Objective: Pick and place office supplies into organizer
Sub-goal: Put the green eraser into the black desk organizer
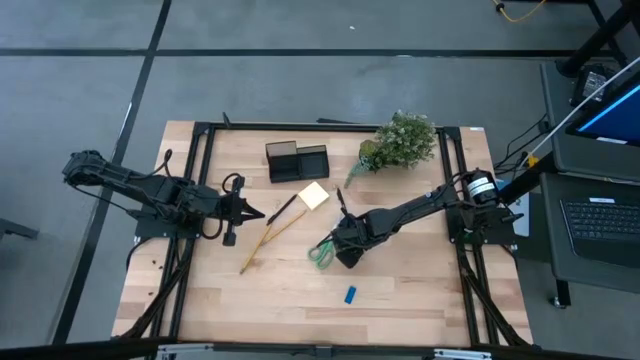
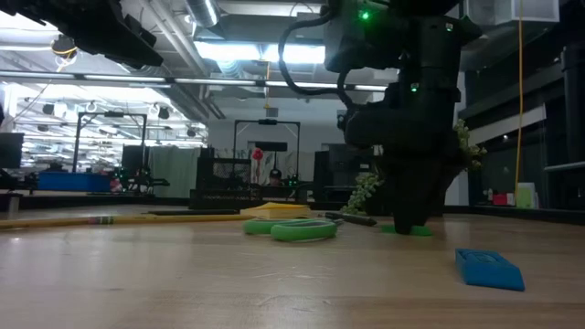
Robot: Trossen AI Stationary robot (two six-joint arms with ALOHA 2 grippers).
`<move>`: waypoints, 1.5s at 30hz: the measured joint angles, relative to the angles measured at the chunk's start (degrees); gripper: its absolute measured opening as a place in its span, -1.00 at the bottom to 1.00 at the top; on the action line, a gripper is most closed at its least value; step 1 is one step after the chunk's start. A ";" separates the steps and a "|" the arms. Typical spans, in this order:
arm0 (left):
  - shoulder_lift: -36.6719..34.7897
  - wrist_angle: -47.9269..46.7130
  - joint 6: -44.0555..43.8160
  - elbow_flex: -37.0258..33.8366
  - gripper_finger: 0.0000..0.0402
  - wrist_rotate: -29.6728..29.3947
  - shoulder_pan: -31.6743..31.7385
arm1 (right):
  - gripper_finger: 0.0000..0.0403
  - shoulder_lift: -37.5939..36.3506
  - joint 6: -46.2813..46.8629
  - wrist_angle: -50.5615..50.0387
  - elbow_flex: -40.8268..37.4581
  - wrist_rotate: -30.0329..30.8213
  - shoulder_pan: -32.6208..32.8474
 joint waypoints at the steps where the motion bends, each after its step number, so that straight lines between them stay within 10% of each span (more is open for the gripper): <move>1: 0.00 0.00 -0.02 0.00 -0.99 0.00 0.01 | -0.30 0.00 -0.86 0.03 -0.03 0.03 0.00; 45: 0.00 0.00 -0.09 0.00 -0.99 0.00 0.01 | -0.60 0.28 -7.23 -0.92 3.96 0.23 -0.09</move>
